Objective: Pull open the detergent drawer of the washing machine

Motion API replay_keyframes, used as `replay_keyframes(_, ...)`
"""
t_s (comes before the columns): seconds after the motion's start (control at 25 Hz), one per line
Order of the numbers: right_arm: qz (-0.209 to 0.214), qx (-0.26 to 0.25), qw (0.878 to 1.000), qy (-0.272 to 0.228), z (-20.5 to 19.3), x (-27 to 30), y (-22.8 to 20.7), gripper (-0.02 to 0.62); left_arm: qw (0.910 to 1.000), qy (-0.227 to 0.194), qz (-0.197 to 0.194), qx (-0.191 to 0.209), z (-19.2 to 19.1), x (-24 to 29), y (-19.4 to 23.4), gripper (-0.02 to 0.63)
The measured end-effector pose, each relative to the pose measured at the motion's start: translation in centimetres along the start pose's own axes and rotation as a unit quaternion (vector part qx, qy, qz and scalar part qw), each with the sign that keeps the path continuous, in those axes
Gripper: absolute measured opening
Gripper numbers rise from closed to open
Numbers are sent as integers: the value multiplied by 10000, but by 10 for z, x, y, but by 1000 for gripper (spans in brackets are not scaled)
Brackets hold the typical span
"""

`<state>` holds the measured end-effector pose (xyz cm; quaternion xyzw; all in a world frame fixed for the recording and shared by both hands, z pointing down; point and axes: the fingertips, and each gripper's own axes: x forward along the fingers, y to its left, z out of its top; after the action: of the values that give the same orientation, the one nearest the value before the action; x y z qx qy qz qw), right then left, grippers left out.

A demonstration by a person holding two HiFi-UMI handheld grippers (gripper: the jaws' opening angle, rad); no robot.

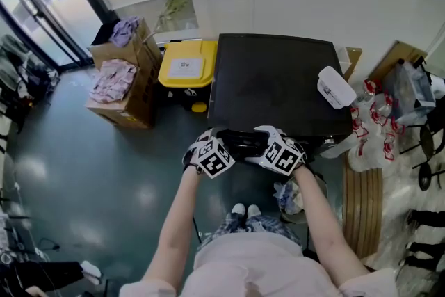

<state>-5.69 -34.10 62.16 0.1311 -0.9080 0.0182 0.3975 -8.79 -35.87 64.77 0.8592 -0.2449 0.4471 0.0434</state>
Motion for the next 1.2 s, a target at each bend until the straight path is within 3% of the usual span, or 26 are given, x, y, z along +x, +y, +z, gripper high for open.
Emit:
replay_keyframes(0.28, 289, -199, 9984, 437, -7, 25, 10, 390, 9991, 310, -202, 194, -12, 11, -4, 362)
replay_keyframes(0.6, 101, -308, 9955, 895, -26, 40, 5, 368, 9977, 476, -272, 390, -17, 23, -6, 362)
replay_keyframes(0.88, -83, -555, 9927, 1065, -31, 43, -2, 290, 9969, 525, -231, 546, -17, 27, -3, 358)
replay_keyframes(1.2, -605, -971, 9851, 1288, -31, 46, -16, 161, 9939, 636, 302, 851, -19, 27, 12, 216)
